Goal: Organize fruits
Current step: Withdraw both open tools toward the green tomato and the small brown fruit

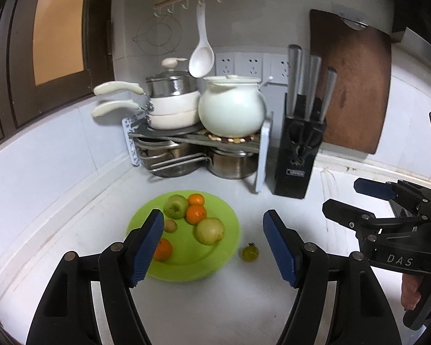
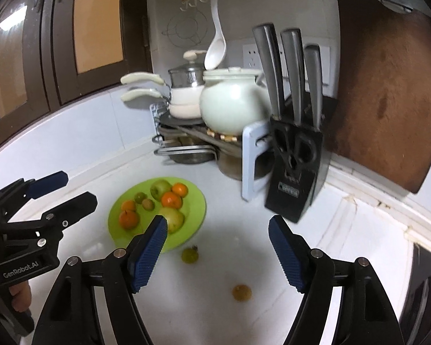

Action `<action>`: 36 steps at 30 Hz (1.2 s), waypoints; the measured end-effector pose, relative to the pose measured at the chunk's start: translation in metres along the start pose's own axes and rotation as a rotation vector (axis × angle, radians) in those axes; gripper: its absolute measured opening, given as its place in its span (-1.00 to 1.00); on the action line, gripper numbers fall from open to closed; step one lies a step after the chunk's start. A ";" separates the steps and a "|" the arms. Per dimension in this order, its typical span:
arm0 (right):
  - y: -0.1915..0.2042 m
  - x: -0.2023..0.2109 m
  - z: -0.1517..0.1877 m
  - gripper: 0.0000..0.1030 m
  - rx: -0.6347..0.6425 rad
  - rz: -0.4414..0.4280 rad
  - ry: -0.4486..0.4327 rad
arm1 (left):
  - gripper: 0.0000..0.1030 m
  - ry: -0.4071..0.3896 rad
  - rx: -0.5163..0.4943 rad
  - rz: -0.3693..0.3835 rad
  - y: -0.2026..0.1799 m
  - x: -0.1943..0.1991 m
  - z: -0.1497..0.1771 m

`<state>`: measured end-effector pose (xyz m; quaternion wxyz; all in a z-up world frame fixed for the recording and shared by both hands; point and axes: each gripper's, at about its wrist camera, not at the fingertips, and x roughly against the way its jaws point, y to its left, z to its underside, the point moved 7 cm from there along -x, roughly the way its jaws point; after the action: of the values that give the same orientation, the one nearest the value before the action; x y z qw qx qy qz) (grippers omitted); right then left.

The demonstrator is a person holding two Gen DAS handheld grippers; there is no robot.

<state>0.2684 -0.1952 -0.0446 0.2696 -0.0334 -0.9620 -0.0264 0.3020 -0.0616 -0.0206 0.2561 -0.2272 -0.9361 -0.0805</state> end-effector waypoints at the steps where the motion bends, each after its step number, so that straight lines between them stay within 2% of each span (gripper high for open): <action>1: -0.001 0.000 0.003 0.43 0.000 0.002 0.004 | 0.38 0.000 -0.006 0.005 -0.003 0.000 0.002; 15: -0.020 -0.017 0.060 0.43 0.000 0.041 0.153 | 0.38 0.032 -0.094 0.043 -0.033 -0.023 0.038; 27: -0.027 -0.048 0.092 0.43 -0.023 0.008 0.265 | 0.38 0.126 -0.167 0.042 -0.042 -0.060 0.073; 36: -0.035 -0.065 0.099 0.41 -0.043 0.014 0.281 | 0.37 0.177 -0.196 0.067 -0.049 -0.095 0.086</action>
<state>0.2698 -0.2264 -0.1638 0.4011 -0.0417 -0.9137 -0.0497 0.3133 -0.1185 -0.1448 0.3167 -0.2744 -0.8894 -0.1828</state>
